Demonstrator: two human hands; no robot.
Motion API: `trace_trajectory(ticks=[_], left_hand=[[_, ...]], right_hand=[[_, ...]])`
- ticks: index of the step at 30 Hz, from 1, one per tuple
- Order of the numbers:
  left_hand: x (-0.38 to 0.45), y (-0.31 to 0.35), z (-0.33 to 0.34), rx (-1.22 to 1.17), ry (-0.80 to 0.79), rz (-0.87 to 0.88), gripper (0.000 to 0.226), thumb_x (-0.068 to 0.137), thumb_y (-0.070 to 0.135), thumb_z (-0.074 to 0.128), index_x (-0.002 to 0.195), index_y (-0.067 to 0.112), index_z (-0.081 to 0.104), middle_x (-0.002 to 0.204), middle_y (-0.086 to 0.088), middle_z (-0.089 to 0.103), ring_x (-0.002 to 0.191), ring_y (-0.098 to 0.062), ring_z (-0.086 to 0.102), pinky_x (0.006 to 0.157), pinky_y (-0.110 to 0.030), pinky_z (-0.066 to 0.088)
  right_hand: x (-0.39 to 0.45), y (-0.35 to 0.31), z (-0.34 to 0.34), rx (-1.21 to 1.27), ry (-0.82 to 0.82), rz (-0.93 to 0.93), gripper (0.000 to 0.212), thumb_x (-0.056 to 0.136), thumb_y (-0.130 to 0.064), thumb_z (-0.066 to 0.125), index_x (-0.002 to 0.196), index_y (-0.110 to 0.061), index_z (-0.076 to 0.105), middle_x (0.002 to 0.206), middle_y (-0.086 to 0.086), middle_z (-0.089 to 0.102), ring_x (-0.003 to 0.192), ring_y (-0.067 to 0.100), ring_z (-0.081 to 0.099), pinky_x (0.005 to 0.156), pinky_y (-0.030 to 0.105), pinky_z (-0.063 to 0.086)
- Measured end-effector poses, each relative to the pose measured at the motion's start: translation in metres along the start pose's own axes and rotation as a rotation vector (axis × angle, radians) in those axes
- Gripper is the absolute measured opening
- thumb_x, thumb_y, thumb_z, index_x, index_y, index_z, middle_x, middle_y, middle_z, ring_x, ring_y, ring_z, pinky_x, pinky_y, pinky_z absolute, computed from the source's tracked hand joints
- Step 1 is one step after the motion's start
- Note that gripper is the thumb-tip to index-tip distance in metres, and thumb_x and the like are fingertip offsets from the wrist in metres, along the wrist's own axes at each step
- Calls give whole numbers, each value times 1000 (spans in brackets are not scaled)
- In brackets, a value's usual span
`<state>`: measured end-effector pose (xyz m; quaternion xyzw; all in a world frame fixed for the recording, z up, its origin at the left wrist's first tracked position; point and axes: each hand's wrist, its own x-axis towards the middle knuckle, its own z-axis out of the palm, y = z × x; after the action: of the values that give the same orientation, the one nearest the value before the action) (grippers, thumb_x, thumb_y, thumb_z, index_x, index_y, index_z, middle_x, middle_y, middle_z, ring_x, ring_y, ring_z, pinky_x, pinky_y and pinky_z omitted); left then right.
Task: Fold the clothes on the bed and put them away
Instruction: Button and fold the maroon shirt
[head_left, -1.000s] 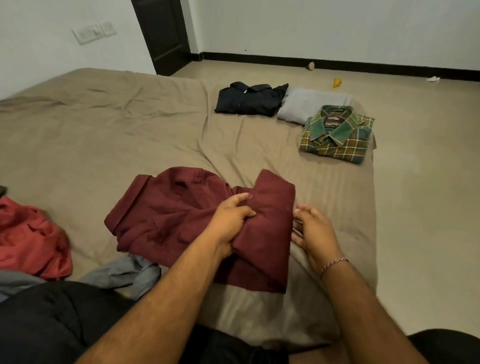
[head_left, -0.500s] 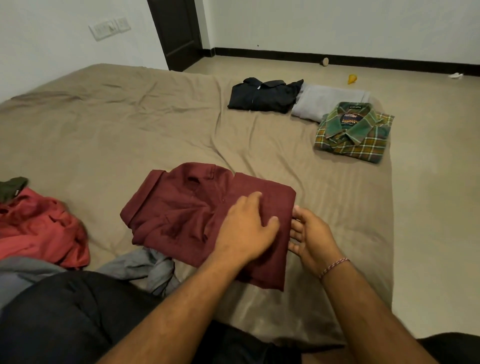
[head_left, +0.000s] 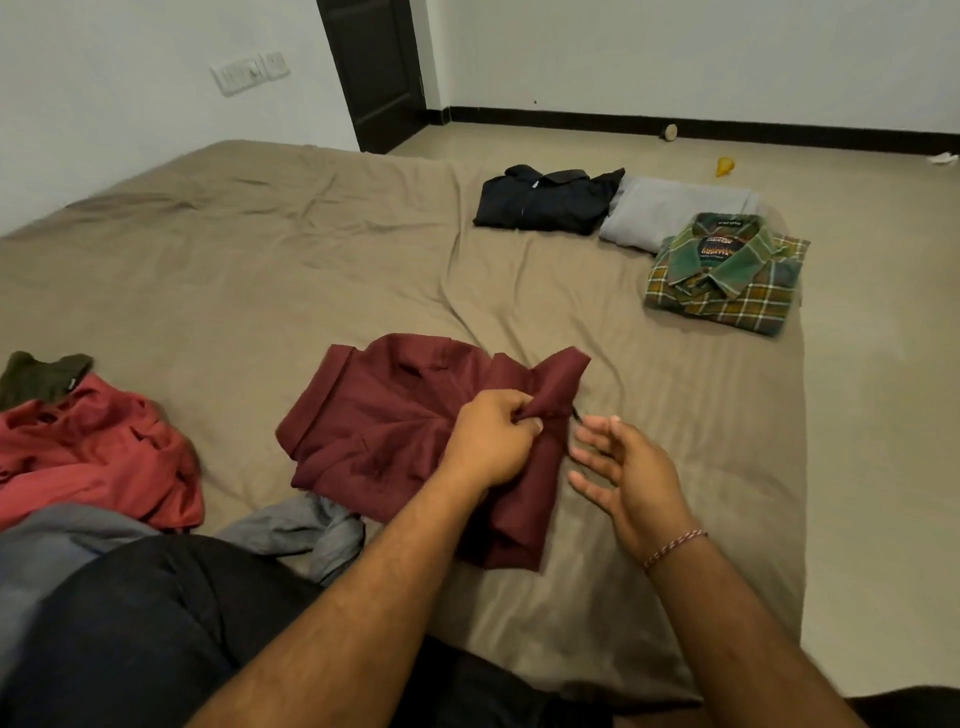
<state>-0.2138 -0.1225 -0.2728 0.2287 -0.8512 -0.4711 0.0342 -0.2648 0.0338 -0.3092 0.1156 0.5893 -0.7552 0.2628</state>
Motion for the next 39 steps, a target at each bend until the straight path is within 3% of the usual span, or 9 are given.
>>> trace_trajectory(ticks=[8, 12, 15, 19, 22, 25, 29, 33, 39], left_hand=[[-5, 33, 3, -808, -312, -127, 23, 99, -6, 56, 109, 2, 75, 103, -17, 76, 93, -24, 72, 95, -39, 59], [12, -4, -40, -620, -168, -170, 24, 98, -5, 57, 104, 8, 76, 96, -11, 79, 85, -21, 72, 80, -31, 61], [31, -34, -79, -107, 54, -133, 21, 93, 0, 63, 98, 16, 76, 87, -2, 78, 82, -20, 72, 81, -34, 57], [19, -50, -88, 402, 288, 94, 41, 88, 15, 68, 129, 16, 67, 116, 0, 70, 99, -17, 67, 92, -31, 52], [-5, -57, -71, 327, 186, 323, 43, 89, 17, 67, 132, 24, 65, 101, 10, 69, 89, -8, 66, 89, -29, 54], [-20, -68, -50, -43, -55, 4, 44, 99, 29, 66, 141, 31, 53, 92, 3, 68, 70, -10, 70, 65, -30, 57], [-25, -65, -54, -530, -127, -166, 43, 105, 48, 53, 144, 30, 48, 94, -7, 63, 66, -23, 65, 60, -40, 59], [-24, -63, -68, -913, -303, -134, 68, 91, 74, 46, 132, 23, 66, 104, -8, 66, 77, -22, 63, 70, -44, 60], [-15, -62, -86, -1404, -453, -54, 82, 100, 74, 21, 153, 19, 51, 152, -16, 54, 135, -37, 55, 105, -61, 47]], right_hand=[[4, -5, -13, 231, 49, 13, 40, 105, -49, 48, 113, -19, 73, 114, 7, 76, 102, 22, 72, 91, 43, 56], [2, -2, -17, 78, 21, 56, 31, 106, -44, 48, 127, -26, 63, 124, -3, 69, 115, 17, 64, 95, 51, 54], [-1, 1, -10, 4, 20, 50, 21, 105, -30, 55, 124, -25, 61, 122, -2, 69, 118, 15, 64, 95, 55, 56], [-2, 12, 9, -2, -22, 96, 35, 101, -22, 63, 135, -17, 58, 130, 3, 68, 123, 22, 63, 94, 51, 57], [-10, 15, 28, -35, -92, 139, 28, 97, -18, 67, 125, -11, 67, 114, 5, 78, 103, 22, 74, 85, 40, 60], [-24, 17, 46, -25, -174, 112, 28, 93, -10, 72, 121, -5, 71, 107, 11, 79, 97, 26, 77, 79, 36, 62], [-40, 24, 74, -131, -245, -153, 39, 90, 4, 70, 125, -13, 68, 112, 11, 78, 105, 31, 74, 99, 51, 57], [-49, 1, 95, -647, -258, -661, 52, 82, -4, 71, 124, -33, 60, 110, -12, 73, 100, 9, 70, 89, 34, 57], [-58, -27, 111, -1385, -191, -1236, 69, 72, -23, 68, 139, -30, 54, 153, -8, 50, 146, 12, 41, 121, 39, 30]])
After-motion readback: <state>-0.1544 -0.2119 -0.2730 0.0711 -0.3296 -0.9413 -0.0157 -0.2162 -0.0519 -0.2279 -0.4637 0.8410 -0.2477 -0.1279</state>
